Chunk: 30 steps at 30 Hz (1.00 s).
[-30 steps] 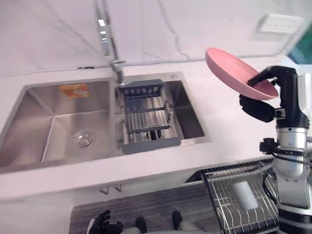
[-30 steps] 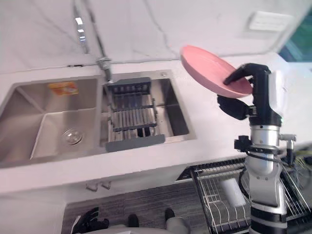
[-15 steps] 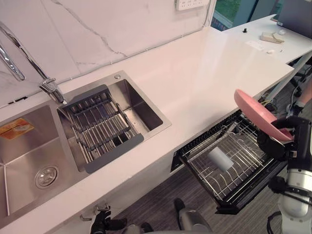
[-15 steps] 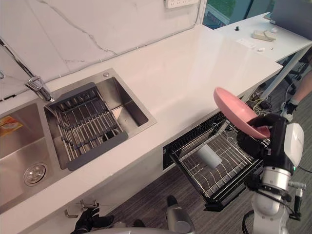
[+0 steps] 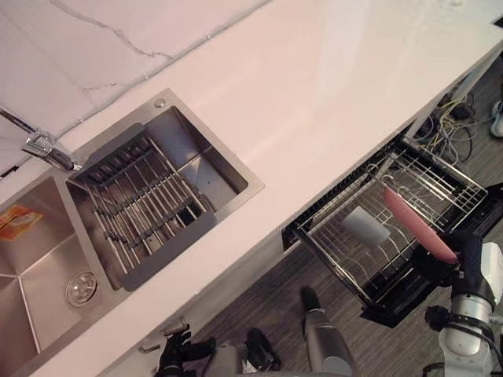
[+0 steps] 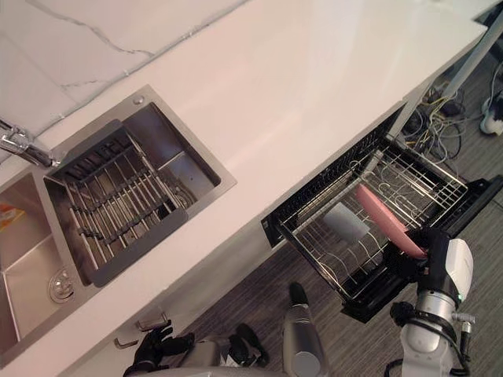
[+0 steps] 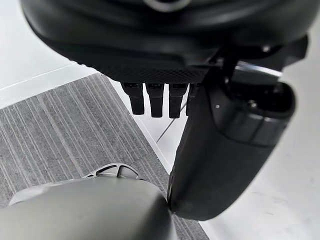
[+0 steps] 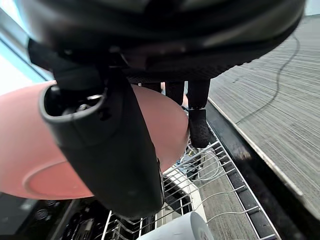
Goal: Walk over to the sink, pick up the cup, carry it to the dishwasher, place the cup inside the dishwasher, then close the dishwasher door
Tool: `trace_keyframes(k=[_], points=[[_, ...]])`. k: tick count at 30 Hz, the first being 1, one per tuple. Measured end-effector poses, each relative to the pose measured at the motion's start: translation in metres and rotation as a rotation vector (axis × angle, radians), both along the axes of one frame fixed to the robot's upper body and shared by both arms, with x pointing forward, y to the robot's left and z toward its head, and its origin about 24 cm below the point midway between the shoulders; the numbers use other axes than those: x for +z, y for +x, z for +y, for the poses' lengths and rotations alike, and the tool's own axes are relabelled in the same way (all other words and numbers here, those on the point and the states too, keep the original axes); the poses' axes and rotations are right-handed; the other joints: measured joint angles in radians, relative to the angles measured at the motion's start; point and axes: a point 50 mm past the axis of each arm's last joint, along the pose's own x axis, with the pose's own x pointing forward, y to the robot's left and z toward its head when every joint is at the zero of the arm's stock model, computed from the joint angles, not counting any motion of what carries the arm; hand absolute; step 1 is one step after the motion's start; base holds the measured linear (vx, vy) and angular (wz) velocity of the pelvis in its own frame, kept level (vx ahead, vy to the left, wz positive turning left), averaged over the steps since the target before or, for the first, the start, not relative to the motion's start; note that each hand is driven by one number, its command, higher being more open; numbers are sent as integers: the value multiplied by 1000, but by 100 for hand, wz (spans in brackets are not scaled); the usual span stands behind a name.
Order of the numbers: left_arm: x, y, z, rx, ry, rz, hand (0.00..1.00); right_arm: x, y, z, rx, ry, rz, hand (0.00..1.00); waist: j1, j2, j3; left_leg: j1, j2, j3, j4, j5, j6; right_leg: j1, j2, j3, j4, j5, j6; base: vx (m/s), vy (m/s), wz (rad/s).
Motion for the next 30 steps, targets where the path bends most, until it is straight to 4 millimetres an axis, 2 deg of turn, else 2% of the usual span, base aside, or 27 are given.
trace_keyframes(k=[8,10,11,18,22,26,30], points=[[5,15,-2,-26,3,-65,90,11,34,-25,-13,-13,-25,30,13,15,39,-49,-9,7,-4,8,8,-53,-5,10,3,9,8,0,3,-1],[8,24,-3,-40,6,-91,90,15,46,-30,-22,17,-52,30,17,15,67,-51,-20,5,-19,21,9,-58,-13,9,2,12,10,-11,-7,8],[9,27,-3,-44,7,-101,90,17,50,-31,-24,20,-59,90,18,14,77,-53,-24,5,-24,23,10,-64,-15,9,2,13,11,-28,-4,6],[13,39,-4,-56,10,-135,90,33,69,-39,-54,58,-147,90,18,9,108,-76,-39,8,-39,32,17,-89,-26,16,-6,24,18,0,0,0],[15,44,-7,-72,8,-146,90,25,78,-37,-62,139,-138,90,26,11,112,-76,-53,8,-59,45,18,-91,-34,16,-16,27,22,16,6,4],[15,46,-8,-72,5,-149,90,23,77,-35,-62,166,-142,90,26,11,120,-73,-54,8,-62,46,18,-88,-37,13,-17,28,22,7,2,1],[16,46,-8,-67,3,-147,90,38,63,-28,-30,111,-191,90,25,9,129,-62,-54,6,-62,46,18,-75,-37,8,-19,29,22,0,0,0]])
